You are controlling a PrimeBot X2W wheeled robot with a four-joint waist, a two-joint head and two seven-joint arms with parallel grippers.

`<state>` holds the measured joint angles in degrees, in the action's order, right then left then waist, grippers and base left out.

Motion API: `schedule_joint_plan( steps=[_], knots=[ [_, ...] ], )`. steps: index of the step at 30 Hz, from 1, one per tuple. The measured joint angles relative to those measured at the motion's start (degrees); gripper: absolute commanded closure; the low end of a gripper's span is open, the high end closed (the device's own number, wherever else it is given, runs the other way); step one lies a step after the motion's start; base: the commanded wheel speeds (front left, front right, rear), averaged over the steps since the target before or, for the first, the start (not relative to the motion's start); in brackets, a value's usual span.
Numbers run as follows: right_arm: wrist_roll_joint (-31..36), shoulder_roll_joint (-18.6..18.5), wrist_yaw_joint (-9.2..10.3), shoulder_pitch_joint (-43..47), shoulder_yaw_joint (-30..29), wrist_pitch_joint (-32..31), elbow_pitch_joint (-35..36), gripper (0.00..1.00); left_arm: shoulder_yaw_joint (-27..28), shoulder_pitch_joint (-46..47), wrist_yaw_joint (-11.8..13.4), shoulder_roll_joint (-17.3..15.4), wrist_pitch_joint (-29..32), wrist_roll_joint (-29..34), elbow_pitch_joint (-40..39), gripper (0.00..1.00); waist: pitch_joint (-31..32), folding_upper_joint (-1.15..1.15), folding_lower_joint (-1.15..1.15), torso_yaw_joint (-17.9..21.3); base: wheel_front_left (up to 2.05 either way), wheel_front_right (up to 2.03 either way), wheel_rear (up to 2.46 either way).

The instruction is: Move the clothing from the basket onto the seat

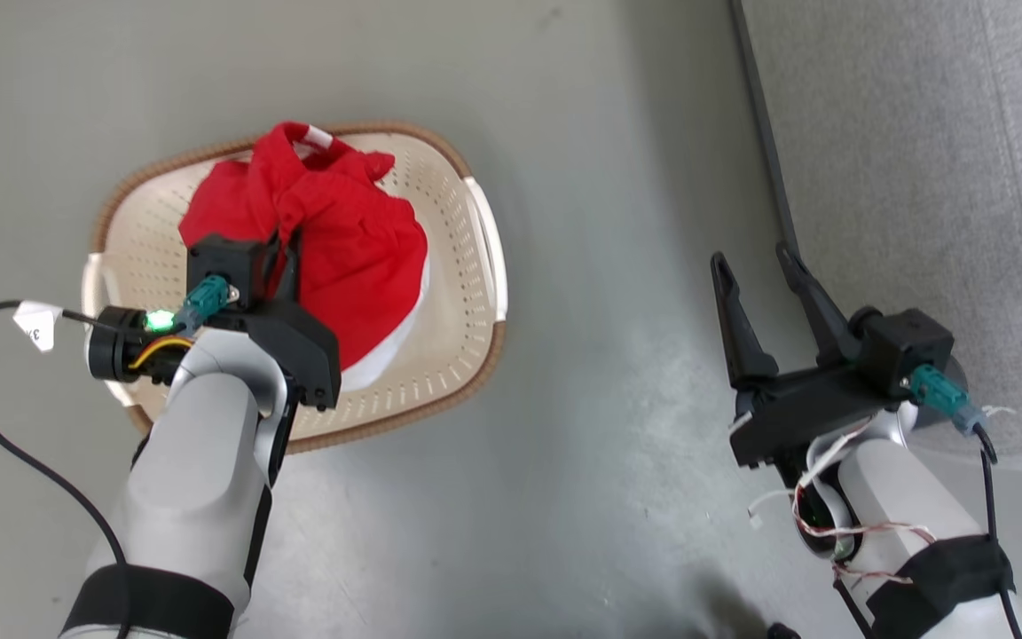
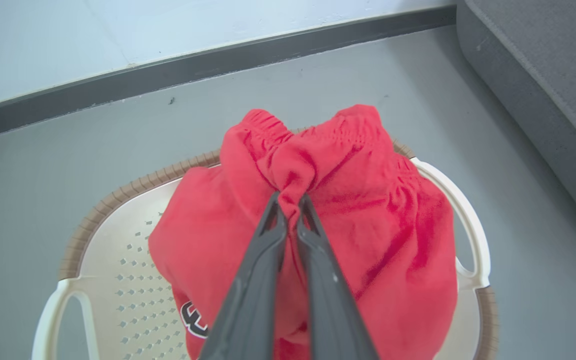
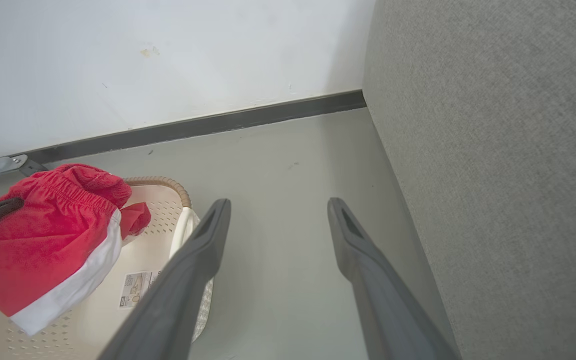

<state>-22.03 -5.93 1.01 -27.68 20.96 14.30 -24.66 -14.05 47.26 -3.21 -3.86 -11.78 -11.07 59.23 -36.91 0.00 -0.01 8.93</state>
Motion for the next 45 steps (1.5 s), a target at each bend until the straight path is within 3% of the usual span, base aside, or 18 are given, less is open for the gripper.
schedule_joint_plan(
  steps=[27,45],
  knots=[
    [3.0,-1.2,0.08,7.5,1.3,0.0,-3.9,0.00,1.2,-6.0,-1.4,1.5,-2.5,-3.6,-5.3,1.00,17.2,0.00,0.00,-5.2,0.00,0.00,0.00],
    [3.0,-0.6,0.24,12.4,0.9,0.0,-3.8,0.00,1.5,-10.8,-1.3,1.8,-2.5,-5.0,-22.6,1.00,26.2,0.00,0.00,-7.1,0.00,0.00,0.00]
  ],
)
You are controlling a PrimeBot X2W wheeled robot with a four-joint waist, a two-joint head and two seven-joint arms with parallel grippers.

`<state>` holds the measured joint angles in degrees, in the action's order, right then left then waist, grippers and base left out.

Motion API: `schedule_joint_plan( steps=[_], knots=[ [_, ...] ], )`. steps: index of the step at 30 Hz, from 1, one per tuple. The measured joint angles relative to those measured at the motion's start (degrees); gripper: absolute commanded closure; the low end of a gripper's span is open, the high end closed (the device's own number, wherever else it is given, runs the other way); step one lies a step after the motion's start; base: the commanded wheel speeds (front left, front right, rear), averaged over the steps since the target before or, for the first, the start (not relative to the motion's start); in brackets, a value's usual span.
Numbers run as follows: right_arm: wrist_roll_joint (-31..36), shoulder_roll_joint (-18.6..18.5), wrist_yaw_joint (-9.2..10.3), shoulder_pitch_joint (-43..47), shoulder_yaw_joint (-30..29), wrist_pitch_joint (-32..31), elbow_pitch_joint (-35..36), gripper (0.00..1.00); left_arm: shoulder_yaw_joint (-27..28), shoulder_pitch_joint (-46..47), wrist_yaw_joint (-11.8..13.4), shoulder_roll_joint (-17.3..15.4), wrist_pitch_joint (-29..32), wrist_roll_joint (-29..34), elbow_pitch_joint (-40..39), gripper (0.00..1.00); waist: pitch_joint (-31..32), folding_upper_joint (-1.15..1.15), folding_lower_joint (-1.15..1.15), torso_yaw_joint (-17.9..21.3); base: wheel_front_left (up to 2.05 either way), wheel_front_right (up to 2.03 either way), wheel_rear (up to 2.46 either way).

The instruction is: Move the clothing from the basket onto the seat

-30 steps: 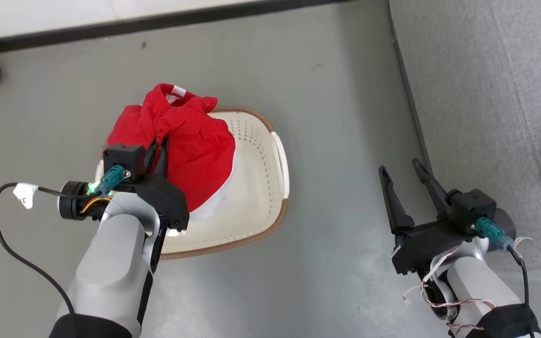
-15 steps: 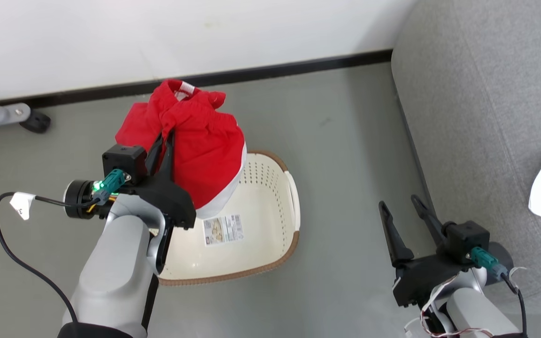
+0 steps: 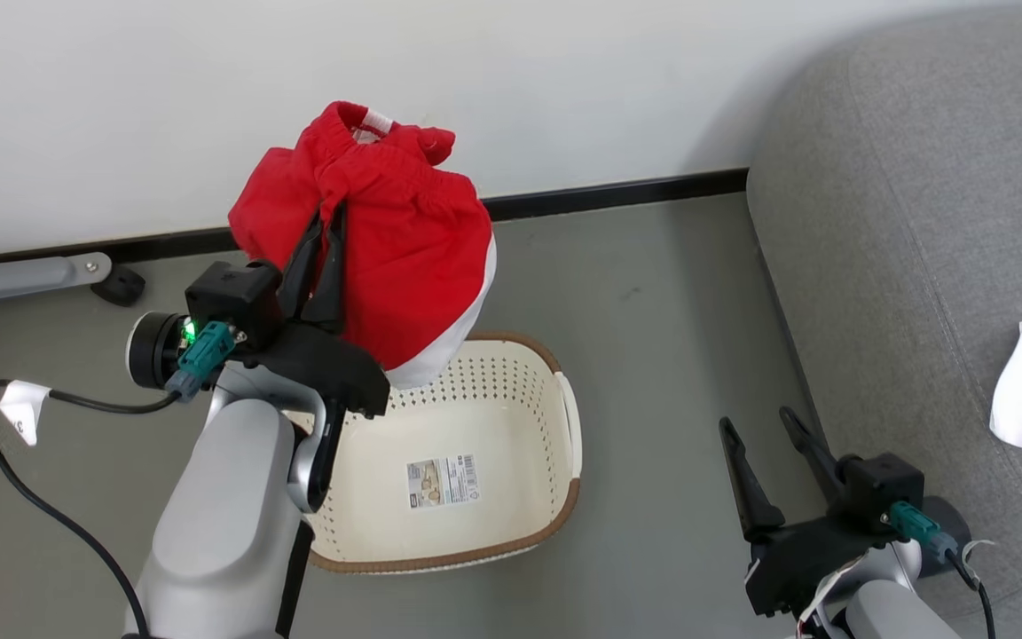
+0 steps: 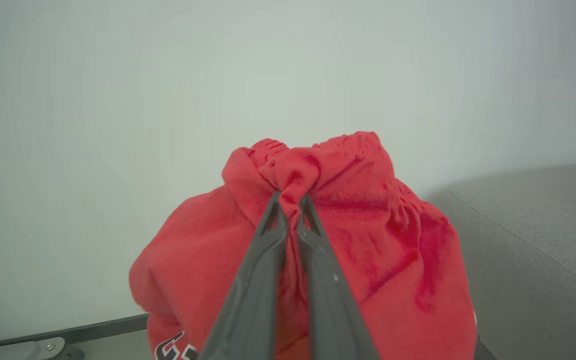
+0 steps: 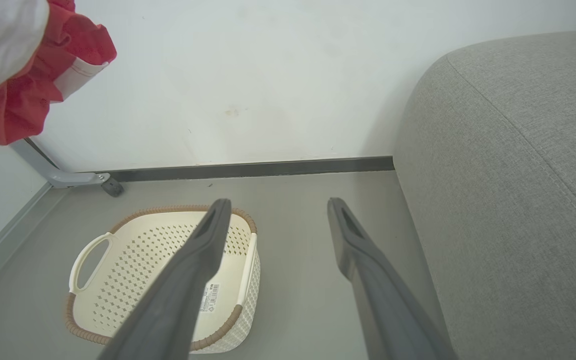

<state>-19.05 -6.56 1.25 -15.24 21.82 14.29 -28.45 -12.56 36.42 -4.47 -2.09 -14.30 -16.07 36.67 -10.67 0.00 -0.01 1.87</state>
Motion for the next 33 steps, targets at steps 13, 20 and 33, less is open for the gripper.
schedule_joint_plan(
  steps=[13,20,33],
  knots=[
    [0.0,0.1,-0.01,2.1,-0.2,0.0,0.0,0.00,-1.3,-5.5,0.9,0.0,0.0,0.6,-14.5,1.00,4.2,0.00,0.00,-1.0,0.00,0.00,0.00],
    [0.0,0.3,-0.21,3.3,-0.2,0.0,0.5,0.00,-2.0,-9.1,0.9,-0.3,-0.1,0.6,-24.1,1.00,5.7,0.00,0.00,-1.2,0.00,0.00,0.00],
    [0.0,0.3,-0.23,3.7,-0.5,0.0,0.8,0.00,-3.2,-14.0,1.5,-1.6,2.9,1.6,-34.8,1.00,7.1,-0.01,0.01,-1.5,0.00,0.00,0.00]
  ],
)
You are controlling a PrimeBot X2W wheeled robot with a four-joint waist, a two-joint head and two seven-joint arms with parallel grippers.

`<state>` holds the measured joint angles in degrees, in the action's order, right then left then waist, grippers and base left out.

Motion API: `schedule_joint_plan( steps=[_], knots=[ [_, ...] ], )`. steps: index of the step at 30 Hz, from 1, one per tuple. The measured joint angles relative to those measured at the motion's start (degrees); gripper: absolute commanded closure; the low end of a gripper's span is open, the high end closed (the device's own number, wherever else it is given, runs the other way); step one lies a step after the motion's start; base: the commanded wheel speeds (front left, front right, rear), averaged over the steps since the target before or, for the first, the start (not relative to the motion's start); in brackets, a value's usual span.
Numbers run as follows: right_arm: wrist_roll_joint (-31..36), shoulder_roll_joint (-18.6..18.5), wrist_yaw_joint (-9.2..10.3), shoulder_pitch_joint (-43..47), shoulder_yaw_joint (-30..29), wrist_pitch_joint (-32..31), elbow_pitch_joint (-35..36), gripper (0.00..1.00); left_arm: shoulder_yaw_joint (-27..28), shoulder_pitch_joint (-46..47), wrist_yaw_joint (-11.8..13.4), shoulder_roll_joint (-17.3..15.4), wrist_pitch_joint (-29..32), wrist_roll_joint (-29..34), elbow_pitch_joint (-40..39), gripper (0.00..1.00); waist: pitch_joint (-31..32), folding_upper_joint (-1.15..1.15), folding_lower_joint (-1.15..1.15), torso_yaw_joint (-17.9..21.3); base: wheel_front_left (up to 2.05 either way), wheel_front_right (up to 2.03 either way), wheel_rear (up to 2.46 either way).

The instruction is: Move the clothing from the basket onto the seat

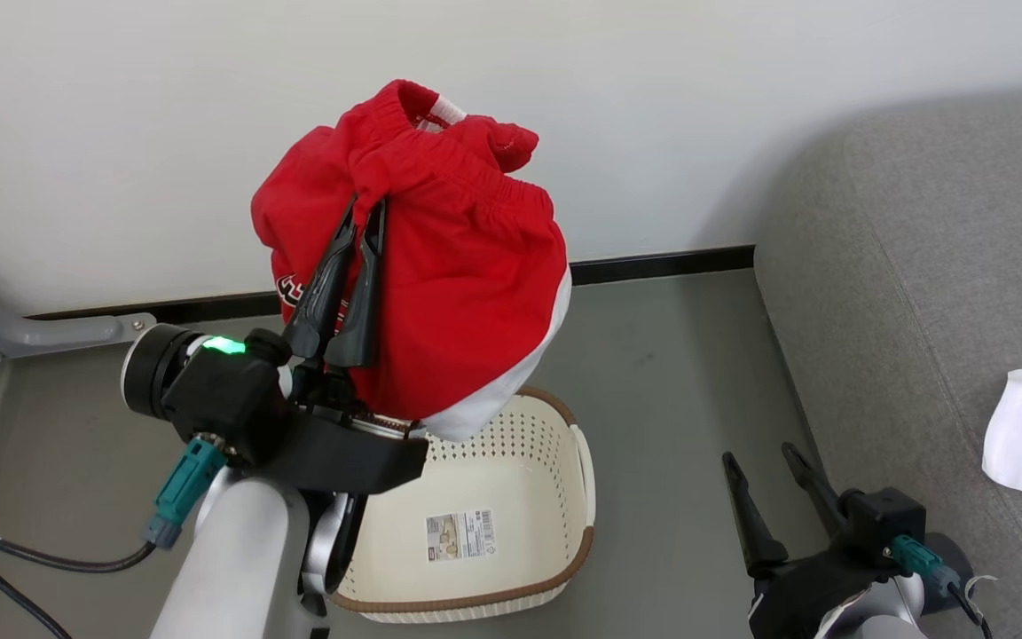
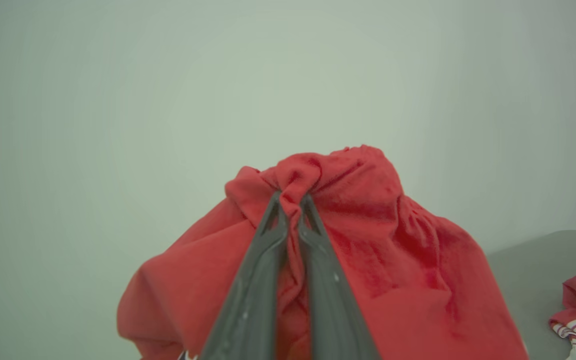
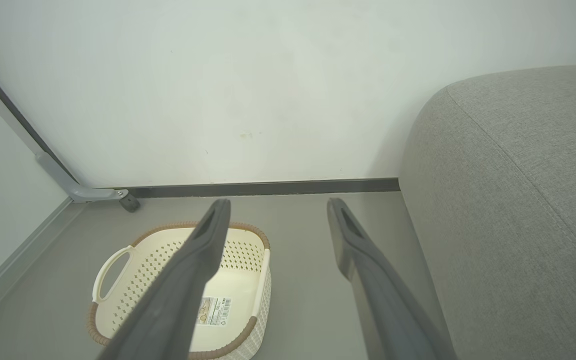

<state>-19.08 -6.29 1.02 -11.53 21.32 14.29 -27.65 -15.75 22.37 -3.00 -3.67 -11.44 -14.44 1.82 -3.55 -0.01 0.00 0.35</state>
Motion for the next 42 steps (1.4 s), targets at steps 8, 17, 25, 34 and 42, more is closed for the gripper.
schedule_joint_plan(
  steps=[8,17,25,34,42],
  knots=[
    [0.0,0.2,-0.02,0.6,0.3,0.0,0.1,0.00,-1.2,-2.1,0.5,-0.1,2.7,0.1,-4.1,1.00,0.5,0.00,0.00,-0.1,0.00,0.00,0.00],
    [0.0,0.4,-0.54,0.5,0.5,0.0,0.7,0.00,-1.7,-2.7,0.8,-0.3,5.1,0.1,-6.4,1.00,0.2,0.00,0.00,0.2,0.00,0.00,0.00],
    [0.6,0.5,-1.92,-1.0,1.6,0.0,3.7,0.00,-1.8,-2.7,1.1,-0.3,6.9,0.1,-7.1,1.00,-0.3,0.00,0.00,0.5,0.00,0.00,0.00],
    [1.7,1.2,-4.24,-3.6,4.5,0.0,10.1,0.00,-1.8,-2.7,1.3,-0.3,7.9,0.0,-7.3,1.00,-0.7,0.00,0.00,0.9,0.00,0.00,0.00],
    [2.1,1.7,-6.17,-6.0,8.5,0.0,16.7,0.00,-2.1,-2.6,1.5,-0.2,8.8,0.0,-7.1,1.00,-1.1,0.00,0.00,1.2,0.00,0.00,0.00]
  ],
)
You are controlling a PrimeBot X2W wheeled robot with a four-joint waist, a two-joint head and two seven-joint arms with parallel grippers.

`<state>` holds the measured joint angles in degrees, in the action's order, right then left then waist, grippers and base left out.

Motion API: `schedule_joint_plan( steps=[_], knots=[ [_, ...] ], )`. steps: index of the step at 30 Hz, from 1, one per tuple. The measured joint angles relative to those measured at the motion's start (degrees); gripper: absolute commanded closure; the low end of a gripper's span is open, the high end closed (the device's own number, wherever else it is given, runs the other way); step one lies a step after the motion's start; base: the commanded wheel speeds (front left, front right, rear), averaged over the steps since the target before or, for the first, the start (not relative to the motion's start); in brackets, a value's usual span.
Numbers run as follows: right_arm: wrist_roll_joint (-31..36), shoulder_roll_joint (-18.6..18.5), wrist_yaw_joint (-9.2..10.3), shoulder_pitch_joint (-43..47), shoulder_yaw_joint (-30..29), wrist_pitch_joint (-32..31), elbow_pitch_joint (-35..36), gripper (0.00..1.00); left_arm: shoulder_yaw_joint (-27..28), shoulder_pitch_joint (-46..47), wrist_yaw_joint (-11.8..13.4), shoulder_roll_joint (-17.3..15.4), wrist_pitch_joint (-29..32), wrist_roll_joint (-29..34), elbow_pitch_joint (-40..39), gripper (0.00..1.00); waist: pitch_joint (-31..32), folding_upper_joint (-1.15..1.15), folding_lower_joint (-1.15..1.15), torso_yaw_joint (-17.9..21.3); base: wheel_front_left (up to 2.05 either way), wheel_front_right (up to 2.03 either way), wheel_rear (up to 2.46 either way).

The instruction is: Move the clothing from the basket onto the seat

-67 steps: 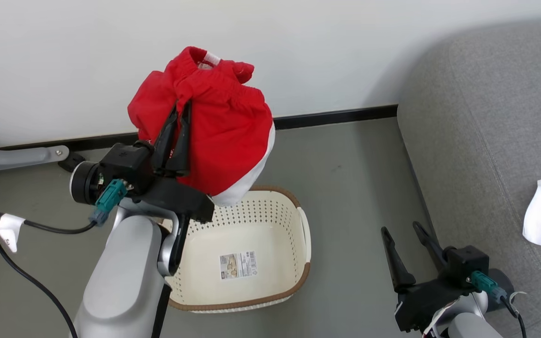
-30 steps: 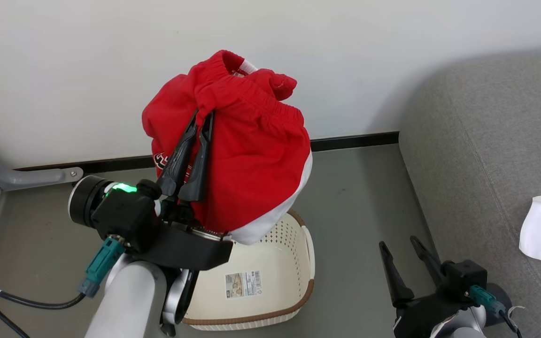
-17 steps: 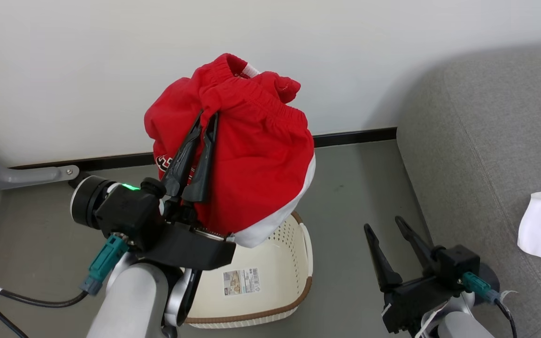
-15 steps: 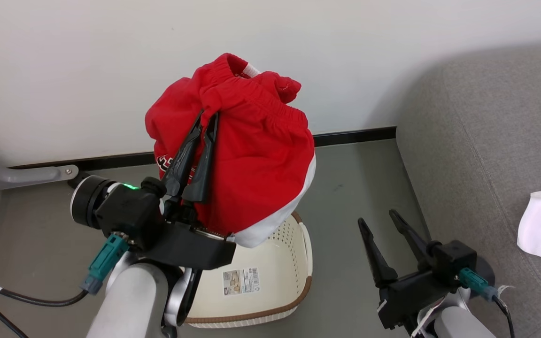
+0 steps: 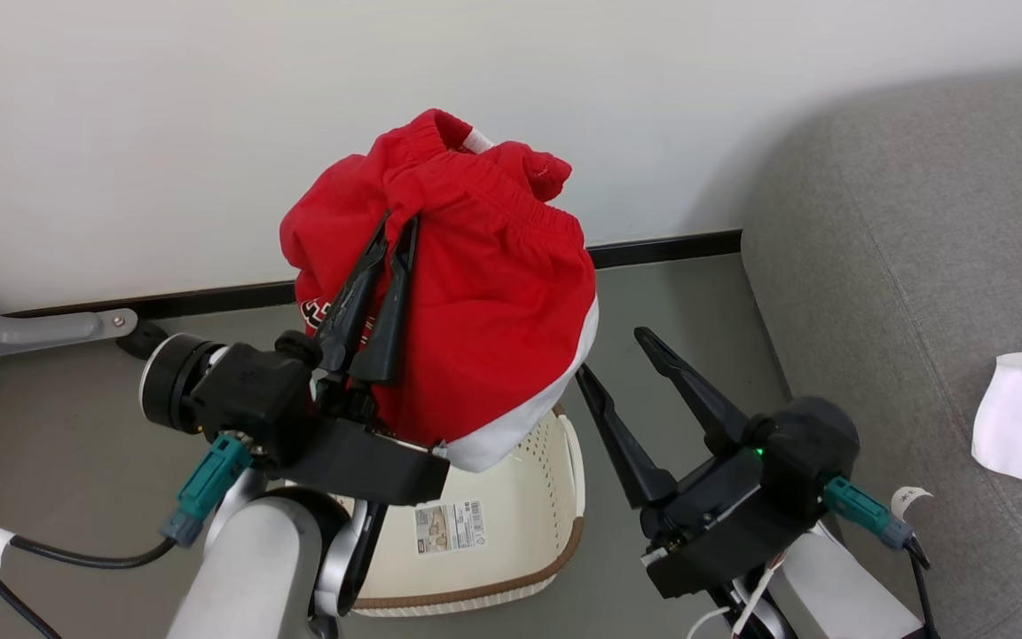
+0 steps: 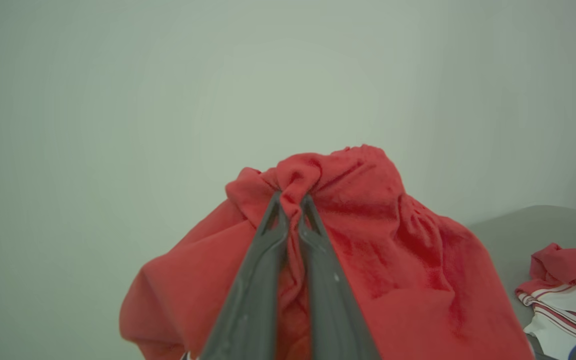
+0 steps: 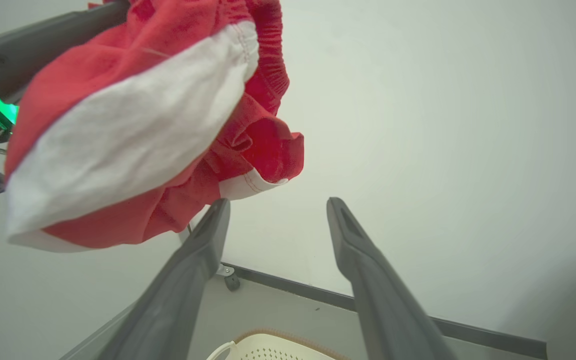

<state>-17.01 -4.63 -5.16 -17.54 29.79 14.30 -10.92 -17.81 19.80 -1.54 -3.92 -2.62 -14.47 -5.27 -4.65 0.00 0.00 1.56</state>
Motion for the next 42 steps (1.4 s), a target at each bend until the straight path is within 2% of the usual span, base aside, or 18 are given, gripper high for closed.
schedule_joint_plan(
  steps=[7,16,27,42],
  knots=[
    [0.0,0.1,-0.98,-1.7,3.0,0.3,5.0,0.00,-0.2,0.2,0.0,0.0,0.5,0.0,0.8,1.00,-0.4,0.00,0.00,0.2,0.00,0.00,0.00],
    [0.0,0.1,-1.40,-2.9,4.6,0.3,5.3,0.00,-0.4,0.9,0.0,0.1,0.5,-0.1,1.4,1.00,-1.1,0.00,0.00,0.3,0.00,0.00,0.00],
    [-0.6,-0.3,-1.41,-2.6,3.0,0.3,5.5,0.00,-0.2,1.2,0.5,0.0,0.6,-0.1,2.2,1.00,-1.9,0.00,0.00,0.8,0.00,0.00,0.00],
    [-1.7,-0.8,-1.41,-0.1,-1.6,0.4,11.0,0.00,0.3,2.3,0.5,-0.1,0.6,-0.1,3.6,1.00,-3.3,0.00,0.00,1.7,0.00,0.00,0.00]
  ],
)
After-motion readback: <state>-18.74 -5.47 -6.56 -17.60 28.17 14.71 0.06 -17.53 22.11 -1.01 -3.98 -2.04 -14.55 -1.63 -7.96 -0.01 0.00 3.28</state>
